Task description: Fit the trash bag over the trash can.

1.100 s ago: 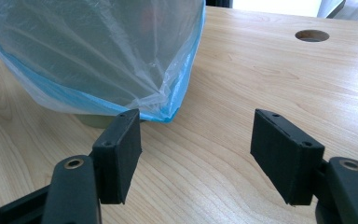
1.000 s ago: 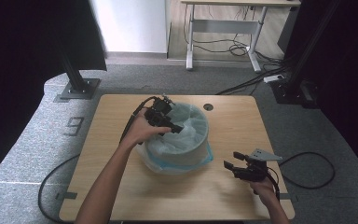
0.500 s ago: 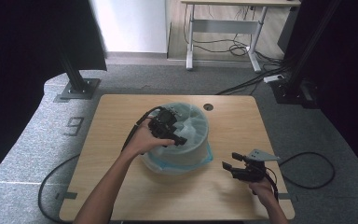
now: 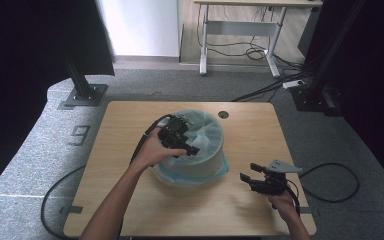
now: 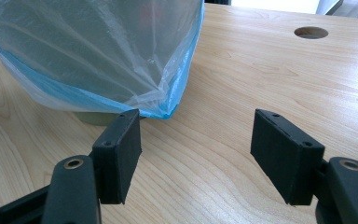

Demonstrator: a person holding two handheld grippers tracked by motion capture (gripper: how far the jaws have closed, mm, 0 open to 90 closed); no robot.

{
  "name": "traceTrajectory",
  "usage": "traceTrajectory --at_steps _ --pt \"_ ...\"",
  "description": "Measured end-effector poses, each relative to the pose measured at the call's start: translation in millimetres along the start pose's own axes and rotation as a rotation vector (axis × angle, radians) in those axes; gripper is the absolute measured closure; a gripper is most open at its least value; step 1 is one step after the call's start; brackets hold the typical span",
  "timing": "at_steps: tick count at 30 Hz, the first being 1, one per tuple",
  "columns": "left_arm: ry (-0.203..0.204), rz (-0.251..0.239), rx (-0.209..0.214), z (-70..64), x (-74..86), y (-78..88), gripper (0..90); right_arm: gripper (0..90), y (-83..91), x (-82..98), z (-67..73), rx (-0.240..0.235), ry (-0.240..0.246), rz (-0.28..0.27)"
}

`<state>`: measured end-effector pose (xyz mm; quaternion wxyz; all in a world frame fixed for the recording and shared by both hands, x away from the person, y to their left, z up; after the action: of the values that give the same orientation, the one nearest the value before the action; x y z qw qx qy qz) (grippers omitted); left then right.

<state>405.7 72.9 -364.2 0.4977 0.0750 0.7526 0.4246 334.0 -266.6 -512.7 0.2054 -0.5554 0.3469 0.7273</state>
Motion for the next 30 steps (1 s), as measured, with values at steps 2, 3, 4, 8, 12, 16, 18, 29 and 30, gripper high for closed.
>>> traceTrajectory --at_steps 2,3,4,8,12,16,18,29,30 --pt "0.000 -0.044 0.003 0.9 2.5 8.1 33.1 32.5 0.0 0.1 -0.2 0.002 -0.001 0.000" --pt "0.001 -0.065 0.004 1.1 3.9 12.0 33.0 32.5 -0.1 0.0 -0.2 0.002 -0.001 0.000" --pt "0.000 -0.084 0.002 1.0 5.2 15.9 32.9 32.5 -0.2 -0.1 -0.1 0.002 0.000 0.000" --pt "-0.002 -0.149 0.001 0.3 11.0 29.6 32.9 32.6 -1.0 -0.1 1.0 0.000 0.005 0.000" --pt "-0.006 -0.182 -0.002 -1.1 17.4 40.2 32.8 32.5 -1.1 0.0 1.6 0.001 0.004 0.004" --pt "-0.001 -0.204 -0.007 -1.2 25.1 48.4 32.8 32.5 -1.0 0.3 1.8 0.002 0.005 0.005" --pt "0.003 -0.215 -0.010 -0.7 29.6 52.4 32.8 32.5 -0.9 0.6 1.7 0.004 0.005 0.004" --pt "0.023 -0.271 -0.046 3.8 59.8 69.9 32.8 32.5 -1.0 1.9 0.8 0.013 0.003 0.007" --pt "0.023 -0.271 -0.046 3.8 59.8 69.9 32.7 32.5 -0.9 2.0 0.6 0.012 0.005 0.009"
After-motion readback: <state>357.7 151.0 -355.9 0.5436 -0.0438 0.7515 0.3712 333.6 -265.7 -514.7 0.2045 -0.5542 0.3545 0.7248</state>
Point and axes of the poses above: each handheld gripper's, and its own axes: y roughly backward along the jaws, x roughly out of its underside, z roughly to its left, the point moved 1 cm from there along -y, roughly forward along the jaws, and after that the axes turned 8 degrees about -z, right-handed, at the moved point
